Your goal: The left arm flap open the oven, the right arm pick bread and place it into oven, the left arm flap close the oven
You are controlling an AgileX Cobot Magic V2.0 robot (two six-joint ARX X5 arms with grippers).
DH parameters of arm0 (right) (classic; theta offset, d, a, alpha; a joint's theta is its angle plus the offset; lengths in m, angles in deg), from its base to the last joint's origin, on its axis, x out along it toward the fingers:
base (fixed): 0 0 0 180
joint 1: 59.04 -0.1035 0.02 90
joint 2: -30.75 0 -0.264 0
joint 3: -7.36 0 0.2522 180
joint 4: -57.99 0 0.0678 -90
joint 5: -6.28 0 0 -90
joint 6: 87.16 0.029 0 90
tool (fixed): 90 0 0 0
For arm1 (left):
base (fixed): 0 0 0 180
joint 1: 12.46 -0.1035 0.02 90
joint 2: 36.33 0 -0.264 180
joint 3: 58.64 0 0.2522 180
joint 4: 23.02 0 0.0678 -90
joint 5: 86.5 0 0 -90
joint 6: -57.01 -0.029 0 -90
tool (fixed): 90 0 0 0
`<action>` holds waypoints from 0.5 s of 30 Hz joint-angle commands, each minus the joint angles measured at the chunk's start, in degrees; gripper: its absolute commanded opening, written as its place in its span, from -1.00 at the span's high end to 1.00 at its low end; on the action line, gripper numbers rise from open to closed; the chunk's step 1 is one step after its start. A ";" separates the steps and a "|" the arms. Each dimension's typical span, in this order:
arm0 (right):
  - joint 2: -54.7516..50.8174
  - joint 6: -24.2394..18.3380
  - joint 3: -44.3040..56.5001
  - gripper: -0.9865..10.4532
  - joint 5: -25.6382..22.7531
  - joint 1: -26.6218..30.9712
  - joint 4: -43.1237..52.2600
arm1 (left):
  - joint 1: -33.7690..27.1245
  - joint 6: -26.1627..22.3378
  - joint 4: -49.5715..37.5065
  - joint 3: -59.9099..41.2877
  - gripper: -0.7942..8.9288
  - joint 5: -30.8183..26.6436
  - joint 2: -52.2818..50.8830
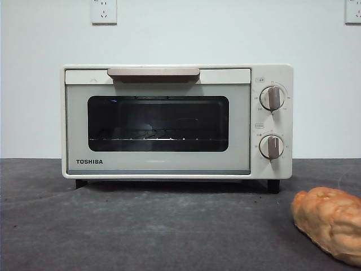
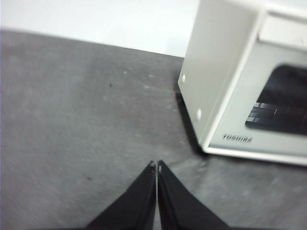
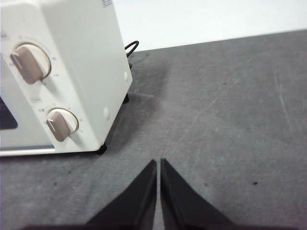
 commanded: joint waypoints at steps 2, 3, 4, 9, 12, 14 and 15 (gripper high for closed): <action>-0.17 5.97 0.17 0.82 0.20 0.13 0.22 | -0.13 12.13 0.37 -1.11 0.81 -0.09 -0.11; -0.17 6.64 0.11 0.82 0.96 0.13 0.26 | -0.13 13.46 0.44 -0.96 0.81 0.09 -0.11; -0.17 7.26 0.07 0.82 1.79 0.13 0.50 | -0.13 14.53 0.44 -0.74 0.81 0.37 -0.11; -0.17 11.41 -1.46 0.82 3.52 0.13 2.36 | -0.13 17.68 1.64 2.47 0.81 1.33 -0.04; -0.15 11.69 -4.24 0.82 3.45 0.13 2.36 | -0.13 18.12 2.99 5.68 0.81 2.12 0.35; -0.04 11.69 -6.54 0.82 3.45 0.13 2.19 | -0.13 18.10 3.58 8.07 0.81 2.25 0.96; 0.31 11.69 -7.98 0.82 3.43 0.13 1.90 | -0.13 18.08 3.98 9.51 0.81 2.25 1.49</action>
